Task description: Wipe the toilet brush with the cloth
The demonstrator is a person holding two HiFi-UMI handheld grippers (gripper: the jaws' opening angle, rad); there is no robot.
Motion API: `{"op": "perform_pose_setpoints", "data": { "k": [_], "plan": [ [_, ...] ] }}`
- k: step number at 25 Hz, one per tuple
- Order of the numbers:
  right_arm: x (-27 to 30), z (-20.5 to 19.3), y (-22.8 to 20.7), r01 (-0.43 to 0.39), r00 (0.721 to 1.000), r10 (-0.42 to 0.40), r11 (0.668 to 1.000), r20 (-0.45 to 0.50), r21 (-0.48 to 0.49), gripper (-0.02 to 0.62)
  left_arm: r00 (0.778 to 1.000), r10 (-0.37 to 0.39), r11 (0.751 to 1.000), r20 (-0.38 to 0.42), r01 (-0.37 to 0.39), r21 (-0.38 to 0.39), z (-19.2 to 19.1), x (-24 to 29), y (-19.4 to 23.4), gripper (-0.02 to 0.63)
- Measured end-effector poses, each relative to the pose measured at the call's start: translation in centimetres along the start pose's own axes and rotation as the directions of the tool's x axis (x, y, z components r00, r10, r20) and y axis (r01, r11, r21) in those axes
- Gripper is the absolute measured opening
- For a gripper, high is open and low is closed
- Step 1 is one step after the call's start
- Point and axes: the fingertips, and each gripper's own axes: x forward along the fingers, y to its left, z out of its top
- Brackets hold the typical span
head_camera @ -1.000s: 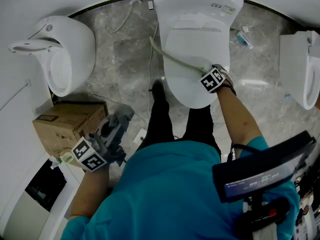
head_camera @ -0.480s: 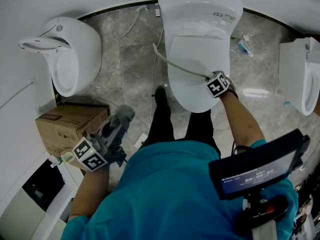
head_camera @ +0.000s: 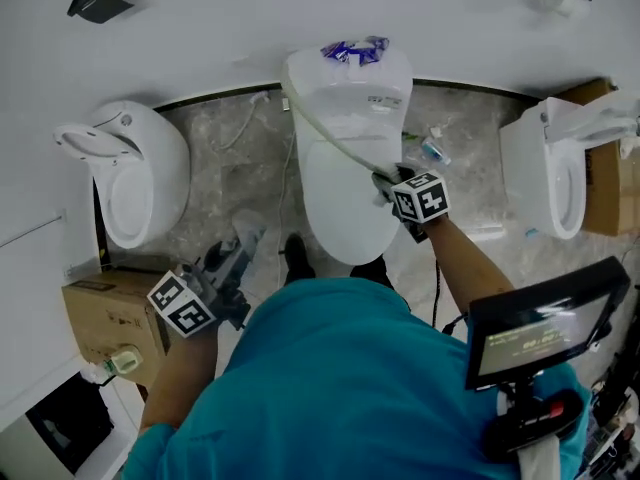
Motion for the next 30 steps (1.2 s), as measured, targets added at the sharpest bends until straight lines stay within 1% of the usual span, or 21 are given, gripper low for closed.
{"op": "perform_pose_setpoints", "data": {
  "k": [3,6,8,11,13,15,16,17,18,19,20,22,24,26,28,29,30],
  "plan": [
    [-6.0,7.0,1.2,-0.031,0.989,0.026,0.999,0.149,0.029,0.152,0.997,-0.065,0.997,0.048,0.063,0.045,2.7,1.4,-2.2,0.040],
    [-12.3,14.3,2.2,-0.057,0.955,0.042,0.997,0.294,0.043,0.152,0.987,-0.138,0.986,0.088,0.128,0.107,6.0,3.0,-4.2,0.040],
    [-16.4,18.2,3.5,-0.071,0.930,0.053,0.997,0.365,0.035,0.152,0.979,-0.177,0.976,0.106,0.160,0.150,8.0,3.5,-5.8,0.040],
    [-21.1,22.2,5.8,-0.067,0.901,0.056,0.998,0.431,0.010,0.152,0.968,-0.222,0.957,0.118,0.194,0.215,10.7,4.1,-7.7,0.040],
    [-23.7,24.5,7.3,-0.051,0.883,0.052,0.999,0.466,-0.014,0.153,0.961,-0.248,0.940,0.119,0.209,0.270,12.7,4.5,-8.9,0.040],
    [-25.5,26.7,8.7,-0.047,0.869,0.056,0.998,0.492,-0.032,0.153,0.955,-0.272,0.914,0.115,0.219,0.342,15.2,5.4,-10.5,0.040],
    [-25.9,27.8,9.4,-0.051,0.865,0.061,0.998,0.499,-0.035,0.153,0.953,-0.283,0.896,0.107,0.224,0.383,16.4,6.0,-11.4,0.040],
    [-26.1,28.7,10.0,-0.056,0.863,0.066,0.998,0.501,-0.036,0.153,0.951,-0.294,0.874,0.094,0.228,0.429,17.6,6.7,-12.5,0.040],
    [-26.1,29.5,10.7,-0.060,0.864,0.070,0.998,0.499,-0.036,0.153,0.950,-0.303,0.846,0.078,0.231,0.480,18.7,7.4,-13.6,0.040],
    [-25.8,30.1,11.3,-0.062,0.866,0.073,0.997,0.494,-0.038,0.153,0.948,-0.312,0.811,0.061,0.232,0.538,19.6,8.1,-14.8,0.040],
    [-25.5,30.6,11.8,-0.062,0.870,0.075,0.997,0.487,-0.043,0.153,0.947,-0.317,0.767,0.045,0.228,0.599,20.3,8.9,-16.1,0.040],
    [-24.6,31.3,12.7,-0.060,0.880,0.081,0.996,0.468,-0.060,0.155,0.954,-0.299,0.670,0.010,0.202,0.715,21.2,10.4,-18.2,0.040],
    [-23.8,31.7,13.6,-0.061,0.889,0.088,0.995,0.449,-0.075,0.155,0.972,-0.236,0.578,-0.019,0.155,0.801,21.7,11.9,-19.0,0.040],
    [-23.0,32.1,14.5,-0.060,0.897,0.093,0.994,0.432,-0.090,0.155,0.988,-0.152,0.503,-0.036,0.109,0.857,22.0,12.9,-18.7,0.040],
    [-22.5,32.3,15.5,-0.066,0.901,0.107,0.992,0.420,-0.111,0.155,0.996,-0.076,0.442,-0.046,0.075,0.894,22.1,13.8,-17.9,0.040],
    [-22.3,32.4,16.0,-0.072,0.902,0.116,0.990,0.415,-0.119,0.155,0.998,-0.046,0.420,-0.049,0.064,0.905,22.1,14.1,-17.5,0.040],
    [-22.2,32.4,16.2,-0.080,0.903,0.123,0.989,0.412,-0.121,0.154,0.999,-0.023,0.404,-0.049,0.054,0.913,22.0,14.4,-17.3,0.040]
  ]
}}
